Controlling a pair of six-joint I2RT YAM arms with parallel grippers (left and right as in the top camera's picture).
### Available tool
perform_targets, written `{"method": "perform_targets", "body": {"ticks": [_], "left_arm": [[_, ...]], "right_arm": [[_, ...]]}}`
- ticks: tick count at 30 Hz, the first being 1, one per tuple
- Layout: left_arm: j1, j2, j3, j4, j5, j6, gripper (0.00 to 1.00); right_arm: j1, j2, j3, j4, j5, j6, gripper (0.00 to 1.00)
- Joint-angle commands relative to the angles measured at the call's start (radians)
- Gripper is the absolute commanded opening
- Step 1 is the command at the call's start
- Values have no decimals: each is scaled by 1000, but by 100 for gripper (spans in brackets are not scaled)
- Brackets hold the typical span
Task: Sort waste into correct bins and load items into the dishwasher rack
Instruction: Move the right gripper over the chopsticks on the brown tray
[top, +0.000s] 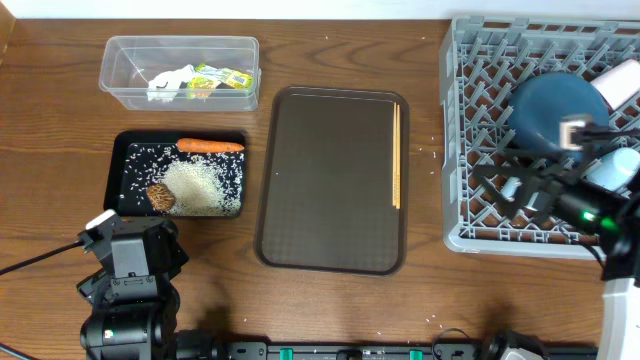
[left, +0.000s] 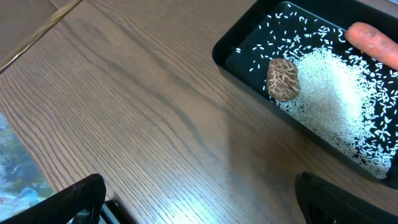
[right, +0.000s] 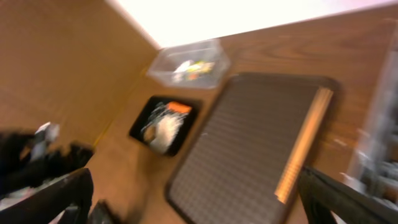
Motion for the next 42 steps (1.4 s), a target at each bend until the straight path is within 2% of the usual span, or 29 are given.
{"method": "perform_targets", "body": {"ticks": [1, 3, 10, 14, 17, 20, 22, 27, 30, 33, 37, 42], "left_arm": [[-1, 0, -3, -2, -12, 13, 98], [-1, 0, -3, -2, -12, 13, 98], [-1, 0, -3, -2, -12, 13, 98], [-1, 0, -3, -2, -12, 13, 98], [-1, 0, -3, -2, -12, 13, 98], [-1, 0, -3, -2, -12, 14, 98], [-1, 0, -3, -2, -12, 13, 98], [-1, 0, -3, -2, -12, 13, 98], [-1, 0, -3, -2, -12, 13, 98], [-1, 0, -3, -2, -12, 13, 98], [-1, 0, -3, -2, -12, 13, 98], [-1, 0, -3, -2, -12, 13, 98]], "right_arm": [[141, -5, 3, 37, -15, -11, 91], [227, 3, 3, 56, 67, 16, 82], [592, 111, 3, 116, 681, 296, 83], [752, 217, 3, 219, 816, 354, 84], [824, 309, 5, 319, 879, 365, 81], [832, 403, 24, 368, 952, 407, 81], [820, 484, 66, 374, 975, 394, 89], [818, 665, 264, 233, 975, 388, 99], [829, 760, 412, 145, 960, 370, 99], [840, 810, 498, 148, 866, 299, 99], [855, 812, 506, 213, 815, 301, 99], [859, 826, 497, 211, 944, 306, 99]]}}
